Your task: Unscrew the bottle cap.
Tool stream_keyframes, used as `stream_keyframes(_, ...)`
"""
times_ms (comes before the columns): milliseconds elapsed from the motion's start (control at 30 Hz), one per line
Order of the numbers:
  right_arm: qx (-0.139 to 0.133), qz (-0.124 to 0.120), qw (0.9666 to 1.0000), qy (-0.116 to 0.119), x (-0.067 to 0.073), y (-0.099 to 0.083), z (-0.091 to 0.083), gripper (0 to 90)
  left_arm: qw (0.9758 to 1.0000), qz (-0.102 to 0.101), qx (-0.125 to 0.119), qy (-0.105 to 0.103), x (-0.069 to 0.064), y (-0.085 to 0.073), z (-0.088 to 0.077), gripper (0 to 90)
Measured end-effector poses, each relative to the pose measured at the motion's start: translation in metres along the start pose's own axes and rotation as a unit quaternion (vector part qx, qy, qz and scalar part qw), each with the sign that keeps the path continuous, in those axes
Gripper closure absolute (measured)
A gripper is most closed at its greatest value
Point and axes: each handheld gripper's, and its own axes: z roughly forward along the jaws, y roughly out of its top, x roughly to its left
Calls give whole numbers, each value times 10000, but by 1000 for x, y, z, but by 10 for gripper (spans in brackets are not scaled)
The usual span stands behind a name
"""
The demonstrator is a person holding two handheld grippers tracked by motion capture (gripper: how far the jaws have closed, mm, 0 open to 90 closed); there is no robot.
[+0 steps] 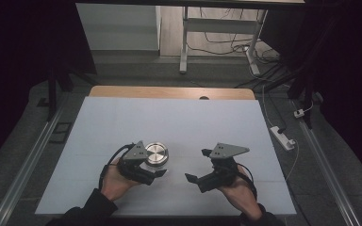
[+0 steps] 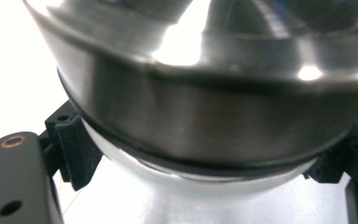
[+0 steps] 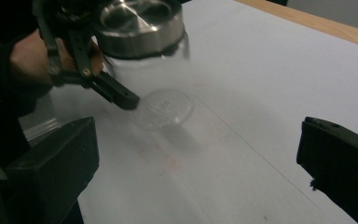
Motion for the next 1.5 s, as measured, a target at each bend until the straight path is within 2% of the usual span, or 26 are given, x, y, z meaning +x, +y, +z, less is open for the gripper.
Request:
stream_keyframes(67,70,-15,10000,53,1,6,6,0,10000,17,25,-25,0,0,0,153)
stream_keyframes(233,188,-197,9996,-43,8,19,22,0,10000,10,22,-27,-2,1,2,153)
stream_keyframes(300,181,-191,9996,55,10,25,27,0,10000,9,27,-43,-2,1,2,153)
stream_keyframes(667,310,-268,9988,283,20,48,63,0,10000,-7,88,-25,-5,3,5,153)
stream_keyframes(867,359,-382,9984,197,29,56,81,0,9999,-6,133,-45,-6,3,6,153)
stream_keyframes(1000,391,-444,9981,140,33,57,89,75,9999,9,117,-98,-6,4,6,153)
stream_keyframes(1067,393,-479,9978,215,33,57,89,171,9998,25,109,-152,-6,4,6,153)
stream_keyframes(1167,384,-574,9971,319,33,57,87,186,9996,78,97,-267,-5,4,5,153)
stream_keyframes(1233,373,-621,9963,470,30,57,85,187,9992,113,84,-364,-5,4,5,153)
stream_keyframes(1300,370,-689,9946,687,27,57,84,188,9985,175,77,-519,-4,4,4,153)
stream_keyframes(1367,352,-792,9911,1012,22,57,83,188,9972,290,72,-692,-3,4,3,153)
stream_keyframes(1400,350,-865,9885,1193,19,57,82,187,9961,352,81,-802,-3,4,3,153)
stream_keyframes(1433,366,-1063,9802,1632,13,56,82,187,9949,417,68,-914,-3,4,3,153)
stream_keyframes(1467,366,-1063,9802,1632,13,56,82,187,9938,483,69,-1003,-4,4,2,153)
stream_keyframes(1500,354,-1159,9757,1826,10,56,81,186,9928,500,57,-1083,-4,4,3,153)
